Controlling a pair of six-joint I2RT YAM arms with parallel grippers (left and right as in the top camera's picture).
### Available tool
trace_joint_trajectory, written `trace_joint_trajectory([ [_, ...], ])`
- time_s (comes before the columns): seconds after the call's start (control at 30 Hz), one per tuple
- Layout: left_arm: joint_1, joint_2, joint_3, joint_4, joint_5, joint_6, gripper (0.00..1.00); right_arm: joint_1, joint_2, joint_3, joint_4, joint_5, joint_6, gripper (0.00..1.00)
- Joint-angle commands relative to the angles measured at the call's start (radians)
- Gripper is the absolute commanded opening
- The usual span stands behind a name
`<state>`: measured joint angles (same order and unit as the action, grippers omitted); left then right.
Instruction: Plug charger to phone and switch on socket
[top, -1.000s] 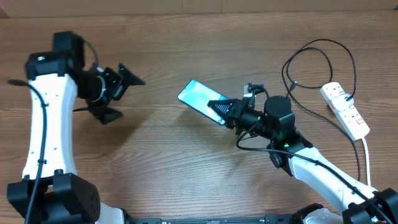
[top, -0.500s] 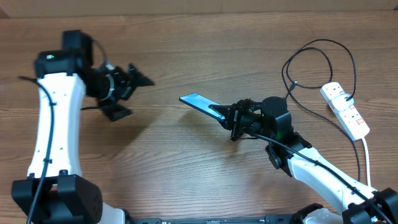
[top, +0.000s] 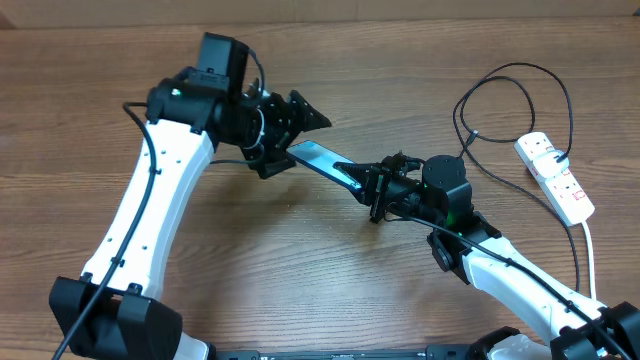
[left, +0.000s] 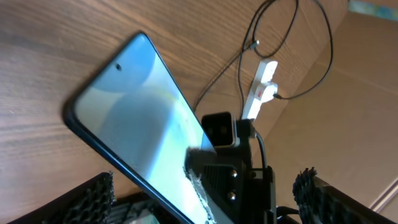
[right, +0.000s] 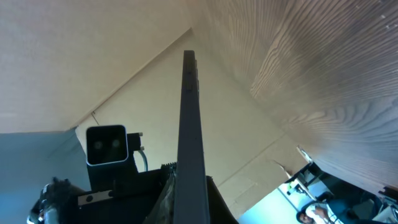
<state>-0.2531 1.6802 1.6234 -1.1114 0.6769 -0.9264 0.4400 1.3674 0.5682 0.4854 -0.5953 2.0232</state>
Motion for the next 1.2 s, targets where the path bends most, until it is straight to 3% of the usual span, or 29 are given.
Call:
trace_joint_trajectory([
  [0.0, -0.011, 0.014, 0.0, 0.002, 0.03, -0.043, 0.86, 0.003, -0.01, 0.014, 0.018, 0.015, 0.138, 0.04],
  [0.37, -0.051, 0.054, 0.0, 0.015, 0.02, -0.098, 0.69, 0.003, -0.01, 0.014, 0.112, 0.063, 0.139, 0.04],
  [0.63, -0.071, 0.079, 0.0, 0.067, -0.028, -0.235, 0.54, 0.047, -0.01, 0.015, 0.113, 0.106, 0.138, 0.04],
  [0.8, -0.095, 0.082, 0.0, 0.069, -0.075, -0.375, 0.53, 0.076, -0.01, 0.015, 0.113, 0.141, 0.138, 0.04],
  [0.93, -0.102, 0.082, 0.0, 0.085, -0.08, -0.402, 0.52, 0.078, -0.01, 0.015, 0.113, 0.142, 0.138, 0.04],
  [1.17, -0.102, 0.082, 0.0, 0.092, -0.082, -0.401, 0.26, 0.078, -0.01, 0.015, 0.15, 0.142, 0.139, 0.04],
])
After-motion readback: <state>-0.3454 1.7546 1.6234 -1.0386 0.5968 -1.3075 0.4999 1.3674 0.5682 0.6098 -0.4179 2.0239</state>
